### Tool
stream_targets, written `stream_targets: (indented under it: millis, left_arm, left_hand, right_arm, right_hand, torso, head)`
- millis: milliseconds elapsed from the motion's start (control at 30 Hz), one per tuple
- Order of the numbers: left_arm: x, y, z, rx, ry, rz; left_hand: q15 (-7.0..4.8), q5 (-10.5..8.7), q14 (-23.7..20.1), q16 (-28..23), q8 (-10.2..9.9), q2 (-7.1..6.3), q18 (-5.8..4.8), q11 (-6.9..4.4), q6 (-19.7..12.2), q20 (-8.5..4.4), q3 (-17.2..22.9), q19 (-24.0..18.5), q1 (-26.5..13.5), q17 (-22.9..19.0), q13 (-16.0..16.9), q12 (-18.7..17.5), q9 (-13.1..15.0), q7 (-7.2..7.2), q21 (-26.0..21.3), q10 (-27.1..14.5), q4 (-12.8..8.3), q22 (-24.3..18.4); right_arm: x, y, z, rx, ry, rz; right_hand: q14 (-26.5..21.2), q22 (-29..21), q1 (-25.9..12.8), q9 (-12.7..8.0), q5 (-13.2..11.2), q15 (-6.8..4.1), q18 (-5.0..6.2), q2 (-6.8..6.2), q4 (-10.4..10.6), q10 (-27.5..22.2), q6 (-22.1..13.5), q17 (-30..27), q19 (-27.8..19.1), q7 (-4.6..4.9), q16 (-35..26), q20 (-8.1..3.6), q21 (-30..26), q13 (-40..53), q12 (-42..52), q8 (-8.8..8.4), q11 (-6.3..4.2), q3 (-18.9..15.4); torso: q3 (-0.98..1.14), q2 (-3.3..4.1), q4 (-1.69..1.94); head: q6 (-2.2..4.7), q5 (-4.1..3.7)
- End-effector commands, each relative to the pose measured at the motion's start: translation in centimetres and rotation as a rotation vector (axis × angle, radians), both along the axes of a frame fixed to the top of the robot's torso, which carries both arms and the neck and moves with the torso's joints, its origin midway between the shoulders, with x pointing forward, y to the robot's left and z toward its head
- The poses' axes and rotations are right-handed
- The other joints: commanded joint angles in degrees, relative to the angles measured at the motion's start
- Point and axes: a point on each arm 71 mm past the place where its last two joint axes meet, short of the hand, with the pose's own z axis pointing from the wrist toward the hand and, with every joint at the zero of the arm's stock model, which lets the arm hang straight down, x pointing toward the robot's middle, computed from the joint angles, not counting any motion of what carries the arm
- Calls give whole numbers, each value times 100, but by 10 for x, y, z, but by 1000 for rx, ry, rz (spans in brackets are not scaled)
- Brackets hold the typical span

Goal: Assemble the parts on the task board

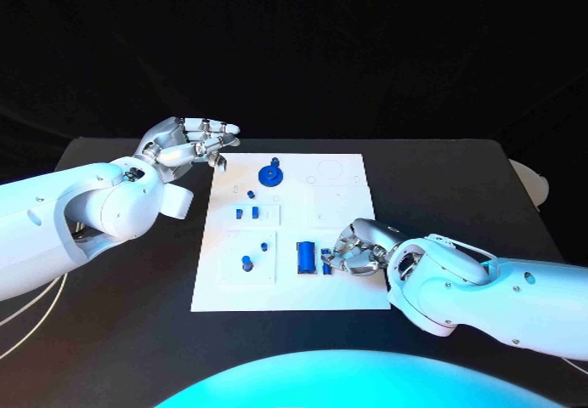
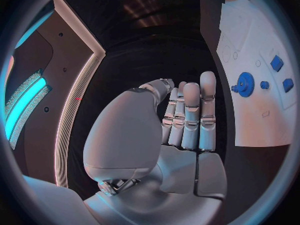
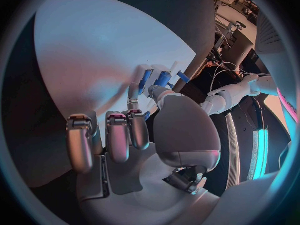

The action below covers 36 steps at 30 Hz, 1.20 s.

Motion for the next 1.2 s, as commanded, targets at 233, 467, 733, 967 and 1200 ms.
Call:
stream_targets:
  millis: [233,467,733,967,1200]
  left_arm:
    - [0,-2,1,-11,-1,-15]
    - [0,-2,1,-12,-1,-15]
    - [1,-3,0,-22,-4,-13]
    - [8,1,-7,-56,7,30]
    - [21,7,-18,-110,20,123]
  left_hand:
    - [7,21,-53,-21,41,49,39,-7,-38,-23,33,-4,-39,-15,15,64,-10,24,-36,-70,9,-9]
    - [7,21,-53,-21,41,52,39,-7,-37,-23,34,-4,-41,-16,16,66,-10,25,-36,-70,11,-9]
    - [9,20,-54,-21,43,55,39,-5,-38,-21,32,-4,-54,-18,18,74,-10,25,-39,-76,19,-10]
    - [25,-1,-77,-21,41,2,34,0,-71,-3,-44,-26,-204,-31,26,116,-16,21,-78,-112,114,-30]
    - [72,-41,-651,-522,51,-130,33,14,-184,71,-337,-391,-426,-284,35,223,-21,2,-618,-154,376,-332]
  right_arm:
    - [-2,1,2,-31,-24,26]
    - [-1,-1,3,-16,-44,22]
    - [13,-13,16,173,-147,12]
    - [47,-33,33,445,-205,6]
    - [99,-55,40,675,-215,-90]
  right_hand:
    - [545,1507,-12,20,-257,-39,-38,-43,33,257,5,1258,609,-11,34,-41,25,1064,47,67,-33,-134]
    - [544,1507,-46,22,-646,-42,-38,-14,16,254,-13,1254,609,-19,32,-42,25,1063,37,89,-38,-258]
    - [517,1507,306,-53,-593,30,-38,-62,10,102,-344,1140,609,107,-17,1,25,903,-227,-85,61,-292]
    - [390,1339,994,-187,-690,187,78,25,-58,-411,-699,677,402,310,-254,151,-513,403,-1039,-381,243,-199]
    - [-1017,-268,1621,-314,-1076,397,836,49,-65,-2587,-1105,-2375,-1430,571,-2501,351,-4860,-1933,-4517,-682,474,36]
  torso:
    - [2,-1,-1]
    - [0,0,3]
    - [-15,-41,12]
    - [-39,-162,0]
    - [-66,-316,-40]
  head:
    - [1,-2]
    - [12,-11]
    - [104,-19]
    - [230,-34]
    - [466,-49]
